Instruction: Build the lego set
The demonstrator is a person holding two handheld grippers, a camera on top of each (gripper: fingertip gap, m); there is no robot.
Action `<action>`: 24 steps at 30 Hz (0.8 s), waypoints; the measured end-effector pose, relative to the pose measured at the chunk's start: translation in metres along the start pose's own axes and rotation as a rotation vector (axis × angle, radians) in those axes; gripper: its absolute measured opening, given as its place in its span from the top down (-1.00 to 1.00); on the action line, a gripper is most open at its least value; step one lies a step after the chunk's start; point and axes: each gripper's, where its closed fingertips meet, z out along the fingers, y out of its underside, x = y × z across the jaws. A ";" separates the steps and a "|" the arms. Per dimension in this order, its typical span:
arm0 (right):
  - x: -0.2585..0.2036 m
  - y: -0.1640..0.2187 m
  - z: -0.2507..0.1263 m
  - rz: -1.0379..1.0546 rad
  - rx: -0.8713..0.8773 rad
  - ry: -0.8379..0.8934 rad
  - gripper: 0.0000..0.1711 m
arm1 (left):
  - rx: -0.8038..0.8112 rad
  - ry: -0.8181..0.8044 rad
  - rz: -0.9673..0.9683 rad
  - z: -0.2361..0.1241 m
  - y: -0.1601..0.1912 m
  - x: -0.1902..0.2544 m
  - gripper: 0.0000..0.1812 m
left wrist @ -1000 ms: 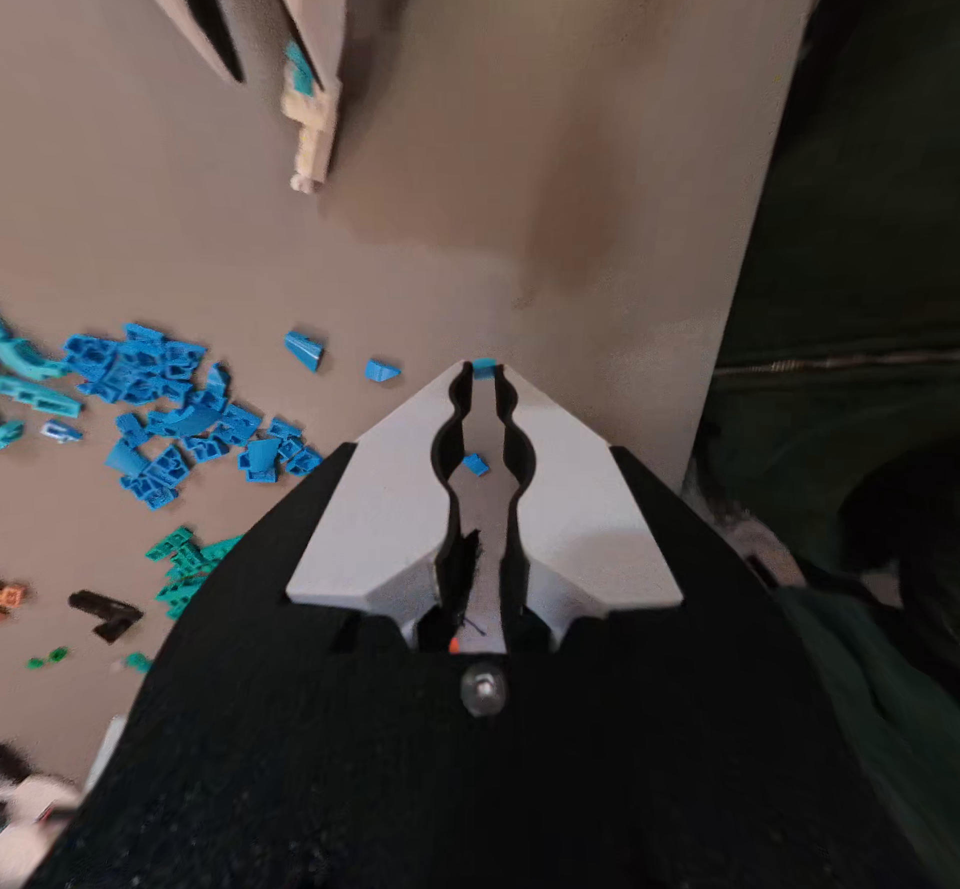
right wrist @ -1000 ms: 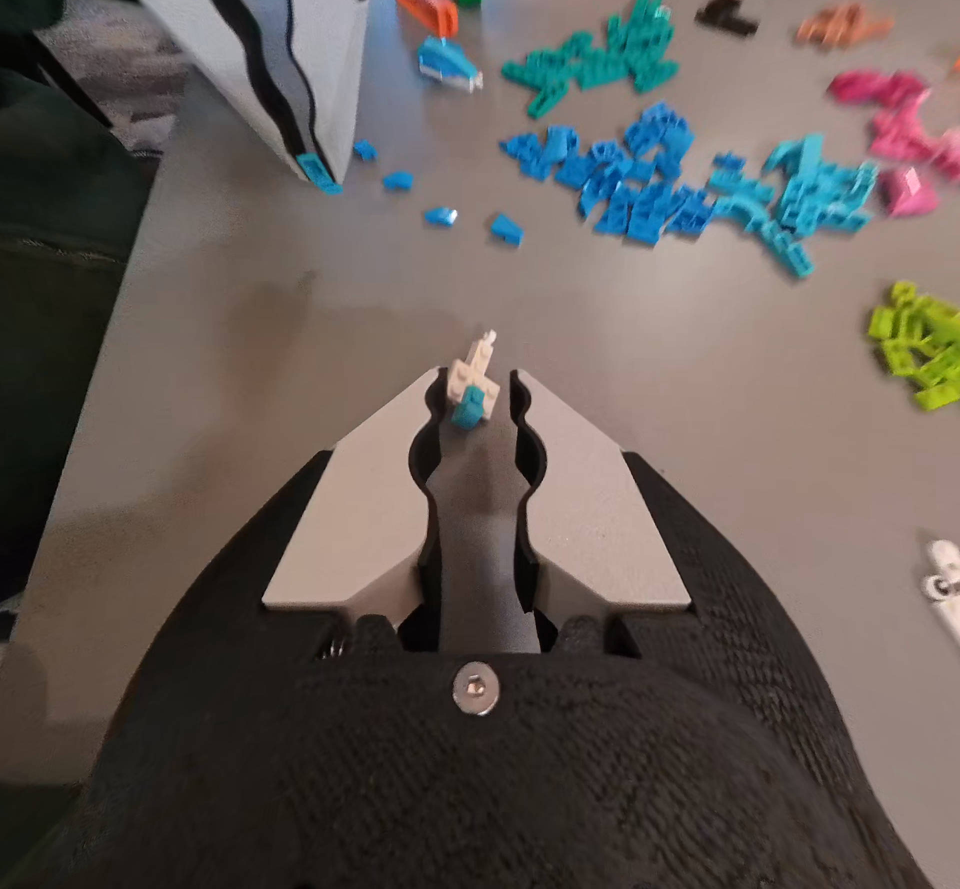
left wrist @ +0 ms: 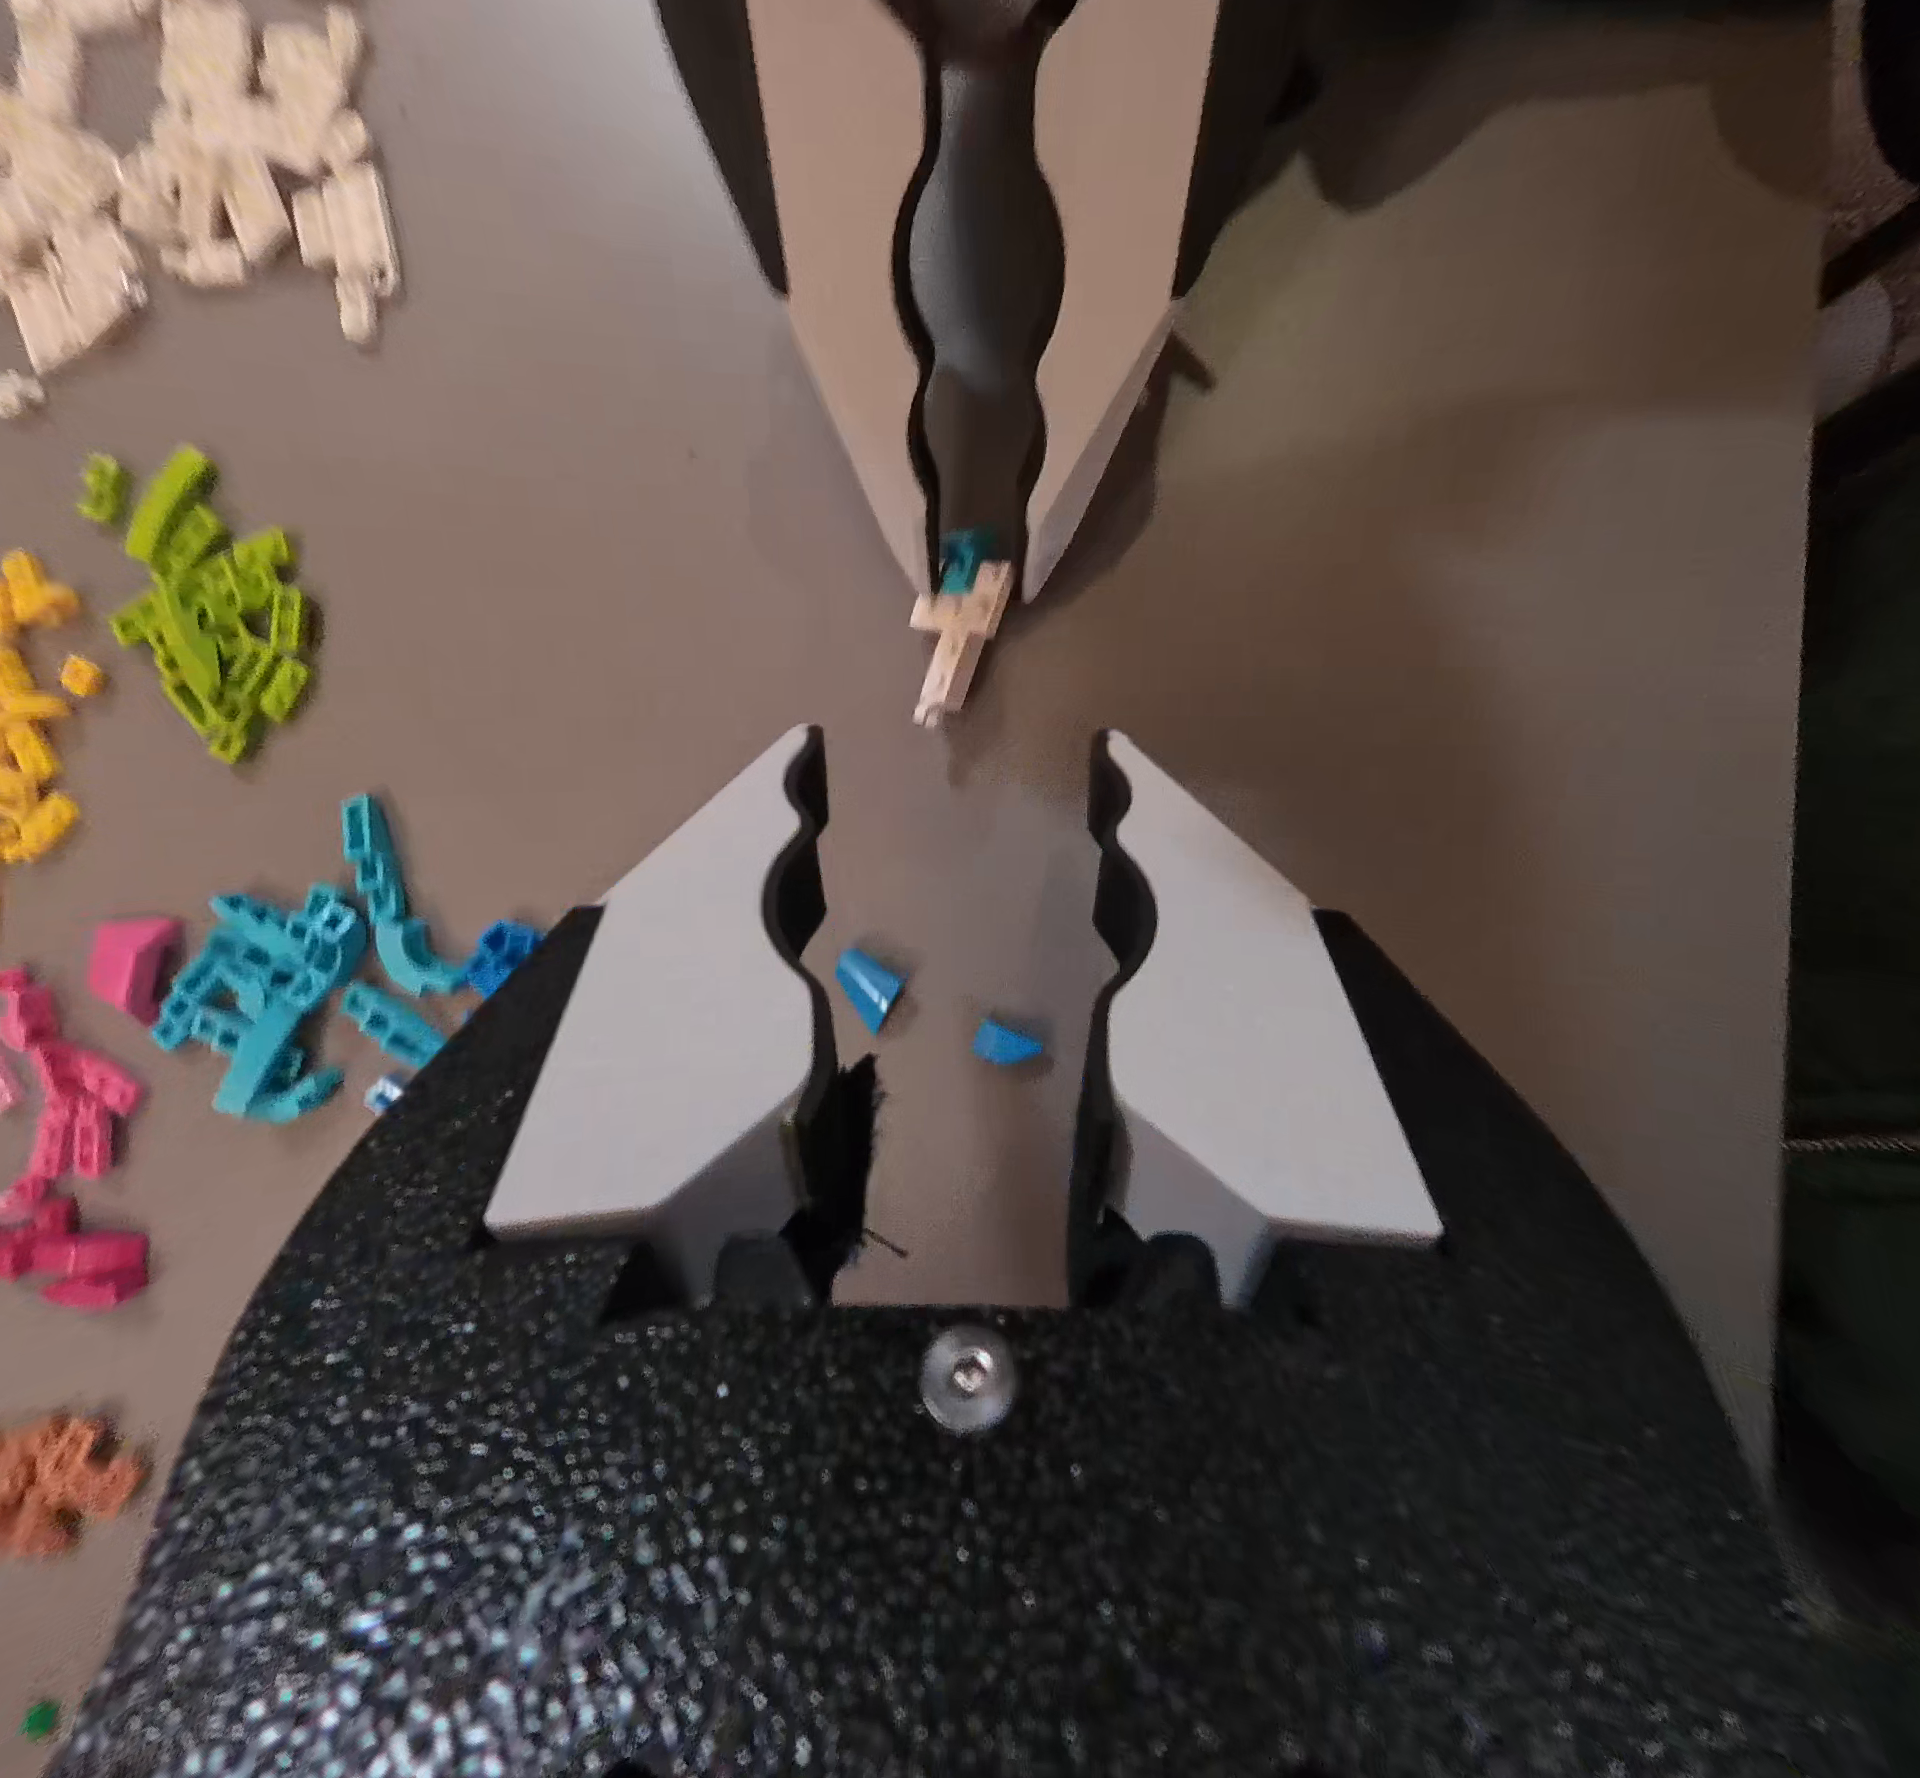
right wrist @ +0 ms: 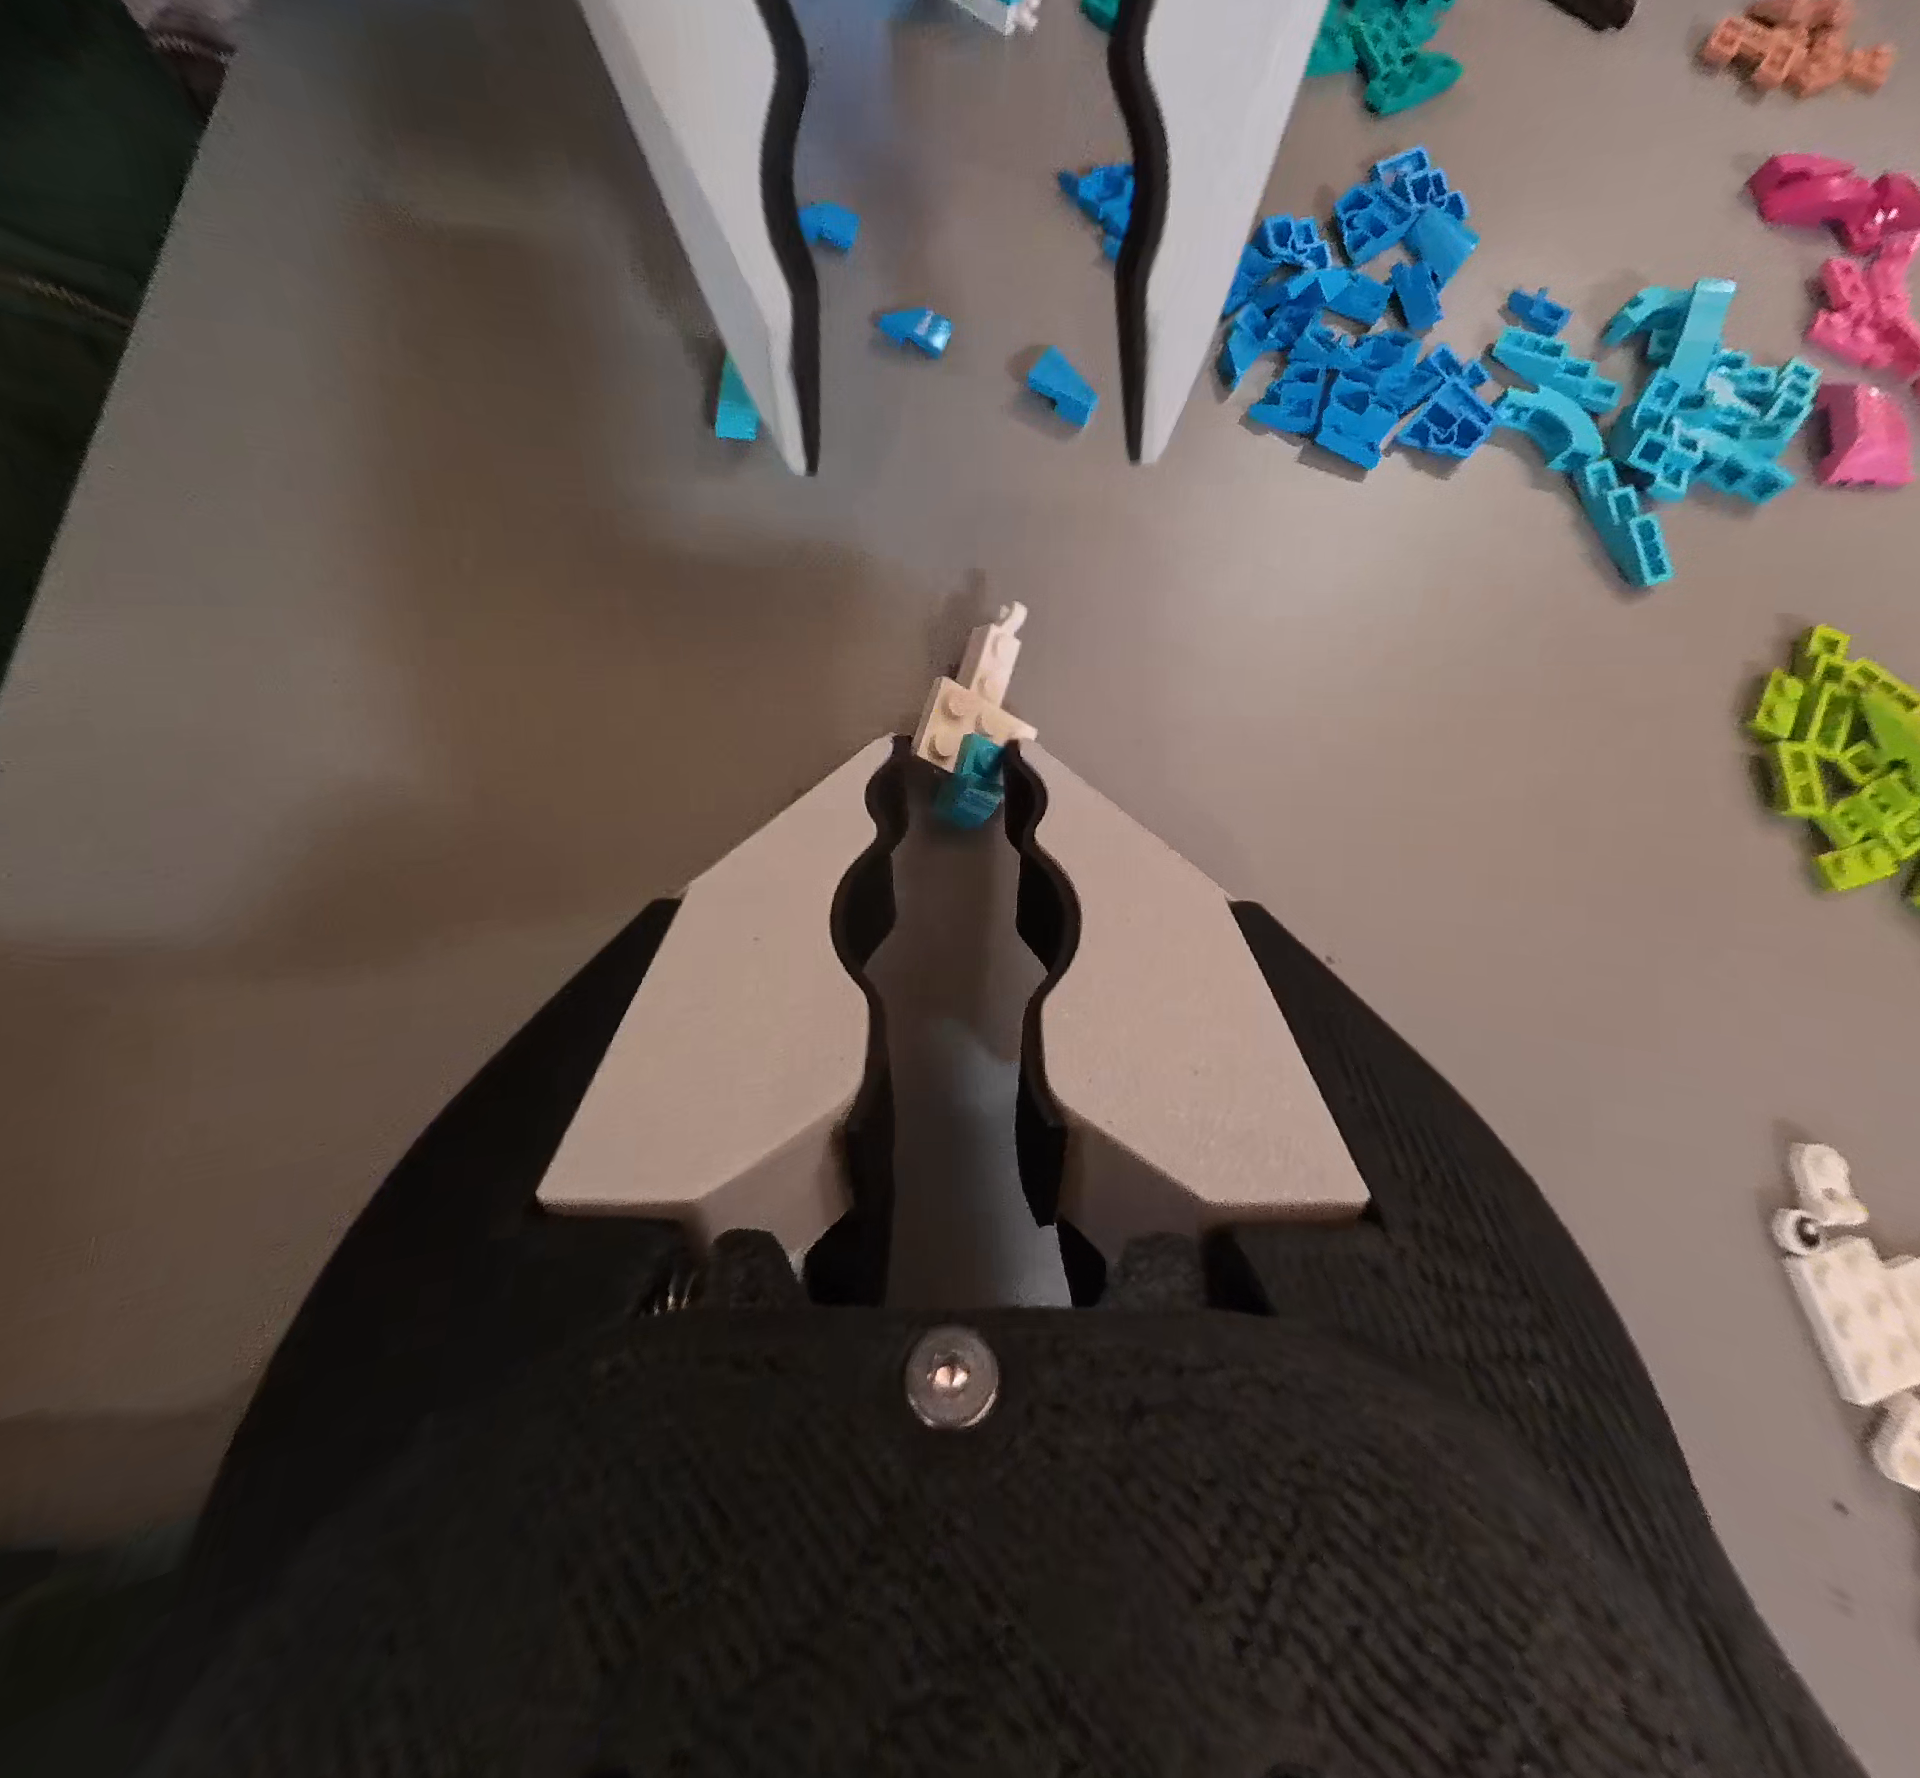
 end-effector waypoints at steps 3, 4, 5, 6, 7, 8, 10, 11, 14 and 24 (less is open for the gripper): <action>-0.001 -0.003 -0.001 -0.050 0.012 0.012 0.81 | 0.066 -0.037 0.080 0.011 -0.007 0.007 0.57; -0.002 -0.005 -0.002 -0.052 0.028 0.007 0.81 | 0.086 -0.066 0.114 0.014 -0.008 0.008 0.61; -0.003 -0.009 -0.004 -0.050 0.047 0.001 0.81 | 0.103 -0.108 0.145 0.016 -0.009 0.008 0.60; -0.003 -0.012 -0.005 -0.051 0.067 -0.002 0.81 | 0.114 -0.160 0.169 0.016 -0.009 0.005 0.60; -0.003 -0.015 -0.007 -0.060 0.086 0.000 0.82 | 0.127 -0.203 0.181 0.016 -0.010 0.003 0.60; -0.003 -0.018 -0.009 -0.086 0.105 0.008 0.82 | 0.146 -0.223 0.172 0.015 -0.010 0.002 0.60; -0.005 -0.026 -0.013 -0.181 0.144 0.039 0.82 | 0.159 -0.194 0.073 0.015 -0.007 0.003 0.60; -0.005 -0.030 -0.014 -0.239 0.160 0.066 0.82 | 0.173 -0.155 0.014 0.015 -0.005 0.005 0.58; -0.004 -0.039 -0.019 -0.366 0.189 0.141 0.82 | 0.316 -0.061 -0.140 0.002 -0.015 0.010 0.67; -0.007 -0.056 -0.027 -0.280 0.308 0.117 0.78 | 0.420 -0.035 -0.233 -0.016 -0.019 0.007 0.92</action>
